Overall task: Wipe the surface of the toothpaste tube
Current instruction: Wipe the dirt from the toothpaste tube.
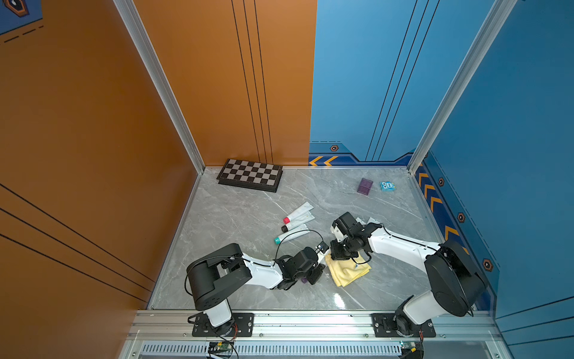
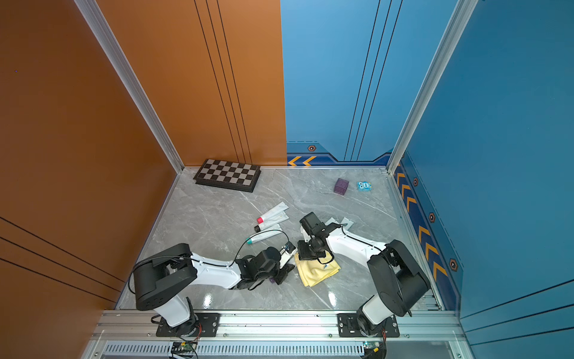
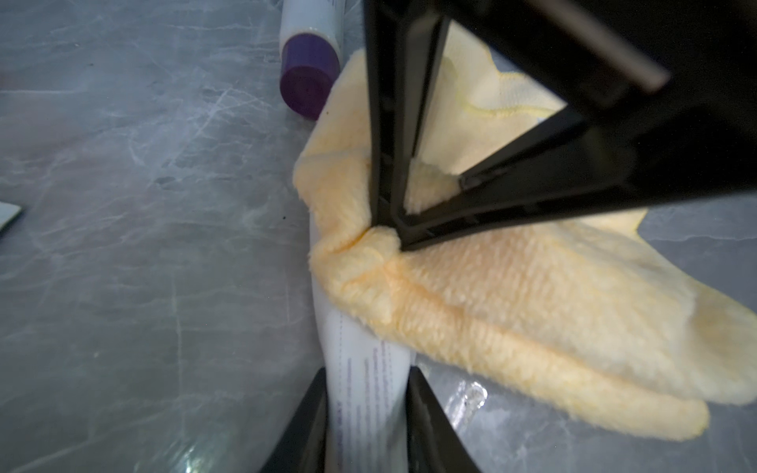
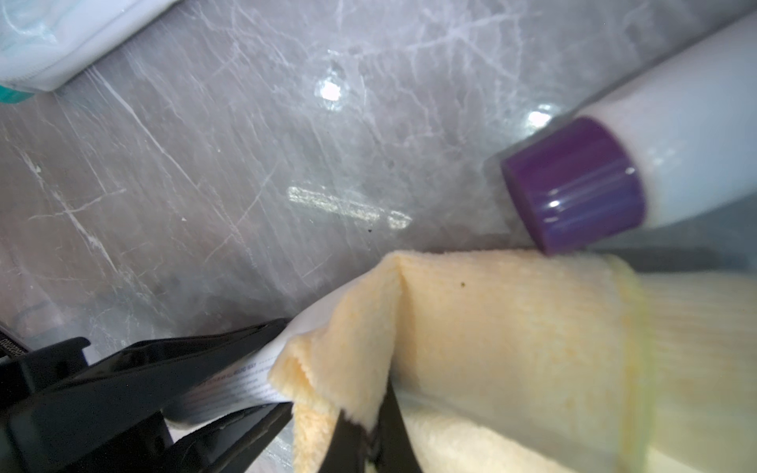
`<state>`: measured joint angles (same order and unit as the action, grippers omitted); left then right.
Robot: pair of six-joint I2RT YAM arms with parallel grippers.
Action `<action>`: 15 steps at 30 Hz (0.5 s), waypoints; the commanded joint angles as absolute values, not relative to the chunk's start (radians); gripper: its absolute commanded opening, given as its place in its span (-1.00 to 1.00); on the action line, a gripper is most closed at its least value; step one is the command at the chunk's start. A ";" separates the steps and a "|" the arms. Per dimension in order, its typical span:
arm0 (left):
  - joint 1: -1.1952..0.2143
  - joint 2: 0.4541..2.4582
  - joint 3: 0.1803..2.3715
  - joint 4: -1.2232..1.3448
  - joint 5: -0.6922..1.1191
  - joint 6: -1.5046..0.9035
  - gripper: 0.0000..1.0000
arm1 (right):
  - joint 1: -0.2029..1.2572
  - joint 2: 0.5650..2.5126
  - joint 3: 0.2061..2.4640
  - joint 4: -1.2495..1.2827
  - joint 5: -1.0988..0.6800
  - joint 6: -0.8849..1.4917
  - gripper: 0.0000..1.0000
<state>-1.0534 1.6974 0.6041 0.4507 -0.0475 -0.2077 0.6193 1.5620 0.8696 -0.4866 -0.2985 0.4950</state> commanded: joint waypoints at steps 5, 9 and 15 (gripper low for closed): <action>-1.057 1.787 0.545 0.243 0.021 -0.207 -0.41 | 0.627 1.630 0.838 -0.361 -0.441 0.524 -1.00; -1.057 1.796 0.545 0.243 0.021 -0.209 -0.43 | 0.621 1.673 0.815 -0.309 -0.489 0.541 -1.00; -1.057 1.801 0.542 0.249 0.022 -0.210 -0.43 | 0.614 1.686 0.818 -0.377 -0.315 0.517 -1.00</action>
